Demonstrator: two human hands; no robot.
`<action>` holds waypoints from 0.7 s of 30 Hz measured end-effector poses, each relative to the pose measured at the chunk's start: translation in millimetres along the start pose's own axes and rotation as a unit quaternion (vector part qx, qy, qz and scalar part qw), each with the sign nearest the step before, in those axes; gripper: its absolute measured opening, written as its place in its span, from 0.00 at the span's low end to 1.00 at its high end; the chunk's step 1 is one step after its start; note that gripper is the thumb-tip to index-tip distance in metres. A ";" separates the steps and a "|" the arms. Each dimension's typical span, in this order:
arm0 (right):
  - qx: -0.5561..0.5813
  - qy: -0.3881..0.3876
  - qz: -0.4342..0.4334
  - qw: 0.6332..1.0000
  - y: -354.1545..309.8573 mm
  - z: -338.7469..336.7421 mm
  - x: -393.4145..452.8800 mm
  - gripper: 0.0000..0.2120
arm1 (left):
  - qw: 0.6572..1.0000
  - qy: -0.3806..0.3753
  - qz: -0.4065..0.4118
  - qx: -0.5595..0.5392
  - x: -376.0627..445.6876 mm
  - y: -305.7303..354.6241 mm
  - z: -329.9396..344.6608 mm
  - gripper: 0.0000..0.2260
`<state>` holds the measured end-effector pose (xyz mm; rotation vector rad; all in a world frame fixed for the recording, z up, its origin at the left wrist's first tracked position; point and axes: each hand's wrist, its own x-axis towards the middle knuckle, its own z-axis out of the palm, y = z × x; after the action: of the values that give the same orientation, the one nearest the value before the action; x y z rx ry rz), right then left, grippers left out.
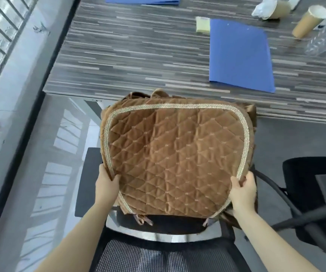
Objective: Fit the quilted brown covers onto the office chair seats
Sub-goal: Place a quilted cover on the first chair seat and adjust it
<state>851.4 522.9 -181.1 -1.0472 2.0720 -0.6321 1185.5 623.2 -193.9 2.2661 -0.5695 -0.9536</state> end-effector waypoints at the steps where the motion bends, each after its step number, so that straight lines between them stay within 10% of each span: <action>1: 0.002 0.005 -0.007 1.000 3.2 5.7 2.2 0.06 | 1.000 0.010 0.011 0.000 5.9 -0.9 5.0 0.12; 21: -0.054 -0.066 0.054 0.995 106.4 92.1 42.1 0.15 | 0.993 0.046 -0.072 0.075 50.6 -75.6 91.1 0.08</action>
<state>854.9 537.2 -327.2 -1.0027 2.0485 -0.3898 1161.5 614.8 -320.1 2.5007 -0.4559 -0.8957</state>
